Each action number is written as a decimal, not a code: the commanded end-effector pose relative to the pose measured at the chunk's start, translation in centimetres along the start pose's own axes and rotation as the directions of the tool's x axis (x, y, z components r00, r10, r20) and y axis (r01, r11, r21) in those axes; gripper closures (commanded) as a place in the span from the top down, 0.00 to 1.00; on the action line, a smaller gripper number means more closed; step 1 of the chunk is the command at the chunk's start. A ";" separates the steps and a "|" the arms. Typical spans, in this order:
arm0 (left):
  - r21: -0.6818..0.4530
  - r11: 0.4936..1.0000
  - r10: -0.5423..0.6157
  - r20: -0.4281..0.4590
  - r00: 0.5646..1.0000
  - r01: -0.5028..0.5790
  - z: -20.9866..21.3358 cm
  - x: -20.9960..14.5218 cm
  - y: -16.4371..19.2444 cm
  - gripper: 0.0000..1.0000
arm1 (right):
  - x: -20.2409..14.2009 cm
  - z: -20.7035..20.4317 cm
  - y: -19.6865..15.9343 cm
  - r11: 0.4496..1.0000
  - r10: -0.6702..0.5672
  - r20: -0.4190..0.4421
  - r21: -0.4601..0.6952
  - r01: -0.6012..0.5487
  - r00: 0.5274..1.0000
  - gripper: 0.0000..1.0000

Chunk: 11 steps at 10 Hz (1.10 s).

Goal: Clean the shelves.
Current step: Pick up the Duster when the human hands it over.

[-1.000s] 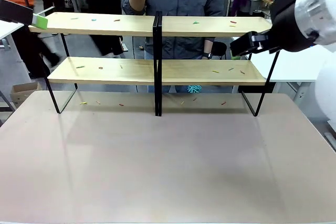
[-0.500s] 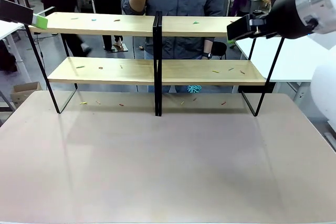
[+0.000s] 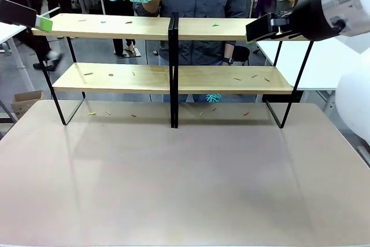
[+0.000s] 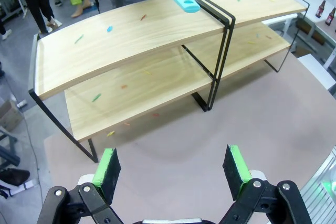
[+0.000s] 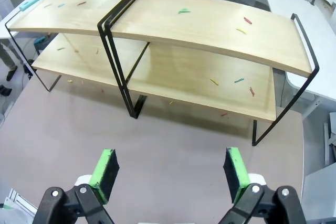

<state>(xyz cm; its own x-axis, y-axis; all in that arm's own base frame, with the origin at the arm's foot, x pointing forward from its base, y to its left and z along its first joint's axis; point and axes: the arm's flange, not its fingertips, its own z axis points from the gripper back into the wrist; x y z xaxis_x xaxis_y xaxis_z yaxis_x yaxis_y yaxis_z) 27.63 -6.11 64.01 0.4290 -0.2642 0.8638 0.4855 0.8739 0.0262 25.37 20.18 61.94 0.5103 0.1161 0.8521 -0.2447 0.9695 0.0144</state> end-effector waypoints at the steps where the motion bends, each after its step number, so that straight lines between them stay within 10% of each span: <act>1: -0.001 1.000 0.007 0.007 1.000 -0.007 0.1 0.0 0.2 1.00 | -0.5 -0.3 -0.1 1.000 -0.007 0.025 -0.012 0.007 1.000 1.00; 7: 0.000 1.000 0.000 0.000 1.000 0.000 0.0 0.0 0.0 1.00 | 0.0 -0.1 -0.1 1.000 -0.002 0.000 -0.003 0.002 1.000 1.00; 9: -0.321 0.946 -0.019 -0.172 0.985 -0.038 -0.8 3.9 0.3 1.00 | 0.0 -0.1 -0.1 1.000 -0.002 0.000 -0.003 0.002 1.000 1.00; 11: -0.583 0.746 0.078 -0.403 0.912 -0.321 -4.4 9.1 4.4 1.00 | 0.0 -0.1 -0.1 1.000 -0.002 0.000 -0.003 0.002 1.000 1.00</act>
<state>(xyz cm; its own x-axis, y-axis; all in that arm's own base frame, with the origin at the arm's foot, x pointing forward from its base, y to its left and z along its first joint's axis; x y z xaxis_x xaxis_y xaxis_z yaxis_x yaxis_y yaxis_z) 32.12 -8.19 67.32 0.5913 -0.2910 0.7521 0.7118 0.6266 -0.3172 25.50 19.99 61.91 0.5122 0.1129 0.8514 -0.2375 0.9713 0.0141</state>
